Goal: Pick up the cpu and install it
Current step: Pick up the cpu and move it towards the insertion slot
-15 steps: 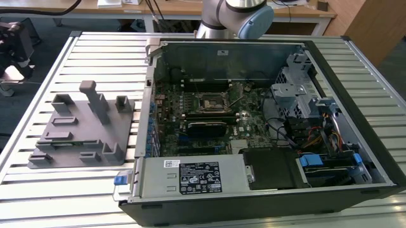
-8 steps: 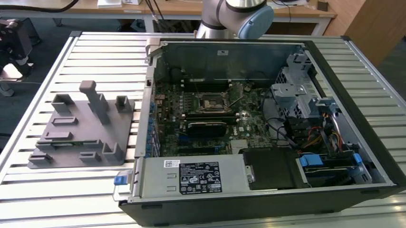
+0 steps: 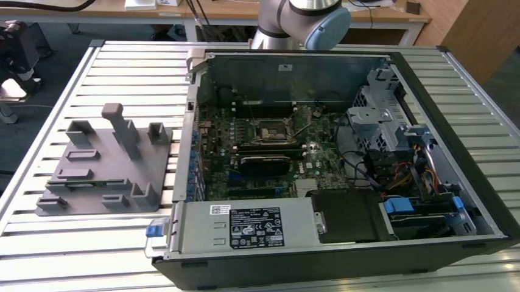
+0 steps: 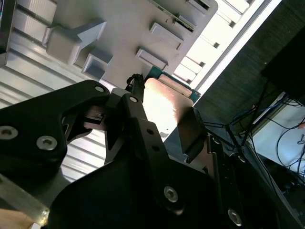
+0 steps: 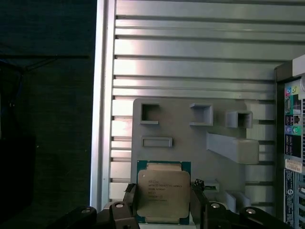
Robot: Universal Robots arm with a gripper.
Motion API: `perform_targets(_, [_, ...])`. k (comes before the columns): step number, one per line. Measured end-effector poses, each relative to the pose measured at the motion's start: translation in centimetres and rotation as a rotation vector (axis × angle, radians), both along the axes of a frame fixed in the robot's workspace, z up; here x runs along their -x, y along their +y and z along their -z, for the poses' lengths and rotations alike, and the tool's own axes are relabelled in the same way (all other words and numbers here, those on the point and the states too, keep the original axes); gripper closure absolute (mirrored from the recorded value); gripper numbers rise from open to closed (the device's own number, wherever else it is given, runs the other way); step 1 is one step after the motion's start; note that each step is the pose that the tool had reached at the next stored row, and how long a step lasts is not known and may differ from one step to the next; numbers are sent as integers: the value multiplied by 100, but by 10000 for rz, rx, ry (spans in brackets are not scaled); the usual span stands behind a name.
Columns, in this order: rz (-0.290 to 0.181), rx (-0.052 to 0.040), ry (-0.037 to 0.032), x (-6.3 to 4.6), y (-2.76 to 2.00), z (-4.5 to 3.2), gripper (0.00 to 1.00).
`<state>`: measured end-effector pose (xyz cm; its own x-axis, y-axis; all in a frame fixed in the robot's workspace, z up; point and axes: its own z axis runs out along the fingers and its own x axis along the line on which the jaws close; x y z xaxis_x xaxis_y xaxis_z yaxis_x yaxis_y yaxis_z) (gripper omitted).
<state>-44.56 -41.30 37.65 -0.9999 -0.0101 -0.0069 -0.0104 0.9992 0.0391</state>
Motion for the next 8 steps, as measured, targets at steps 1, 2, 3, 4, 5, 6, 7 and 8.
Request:
perform_targets(1, [-1,0,-1,0,0,-7,47])
perform_targets(2, [-1,0,-2,0,0,-14,47])
perform_targets(3, [-1,0,-3,0,0,-23,47])
perform_targets(4, [-1,0,-4,0,0,-32,47])
perform_targets(5, [-1,1,-3,0,0,-44,47])
perform_targets(6, [-1,1,-3,0,0,-56,47])
perform_targets(7, [0,1,-3,0,0,-70,47])
perform_targets(8, [0,0,-5,0,0,-85,47])
